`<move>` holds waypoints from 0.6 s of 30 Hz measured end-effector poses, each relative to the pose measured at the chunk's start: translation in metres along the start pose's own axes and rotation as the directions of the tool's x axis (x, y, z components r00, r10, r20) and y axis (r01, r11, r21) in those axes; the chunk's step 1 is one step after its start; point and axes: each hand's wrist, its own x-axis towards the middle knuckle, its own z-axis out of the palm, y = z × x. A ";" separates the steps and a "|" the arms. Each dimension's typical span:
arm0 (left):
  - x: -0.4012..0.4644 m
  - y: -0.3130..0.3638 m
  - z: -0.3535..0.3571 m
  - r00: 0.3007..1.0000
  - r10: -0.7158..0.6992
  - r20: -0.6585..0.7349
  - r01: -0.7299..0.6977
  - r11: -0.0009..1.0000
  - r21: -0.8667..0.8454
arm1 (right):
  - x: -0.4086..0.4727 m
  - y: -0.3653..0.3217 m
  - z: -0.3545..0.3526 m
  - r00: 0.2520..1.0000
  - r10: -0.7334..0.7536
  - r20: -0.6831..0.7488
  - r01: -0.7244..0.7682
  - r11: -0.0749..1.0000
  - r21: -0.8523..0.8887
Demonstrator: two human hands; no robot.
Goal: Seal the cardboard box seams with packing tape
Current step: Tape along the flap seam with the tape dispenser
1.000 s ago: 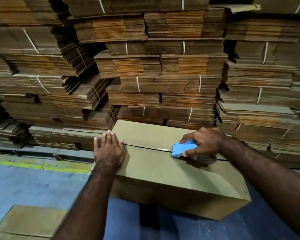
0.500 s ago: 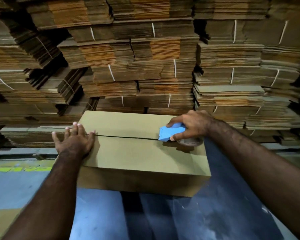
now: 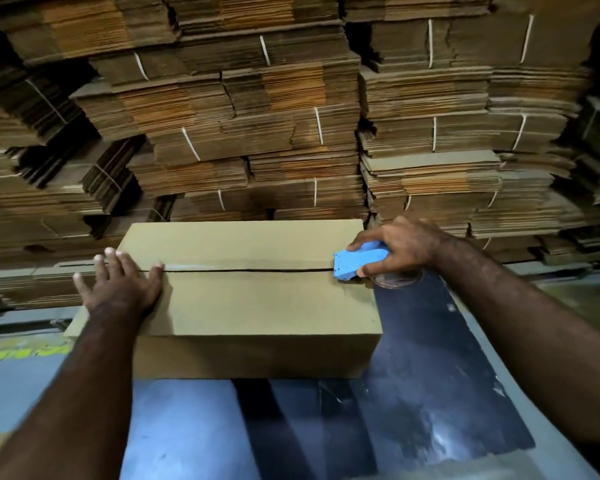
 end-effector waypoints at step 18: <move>-0.142 0.216 0.019 0.618 0.779 -0.107 -0.786 0.616 -0.055 | -0.001 0.002 0.002 1.000 -0.015 -0.020 0.015 1.000 0.012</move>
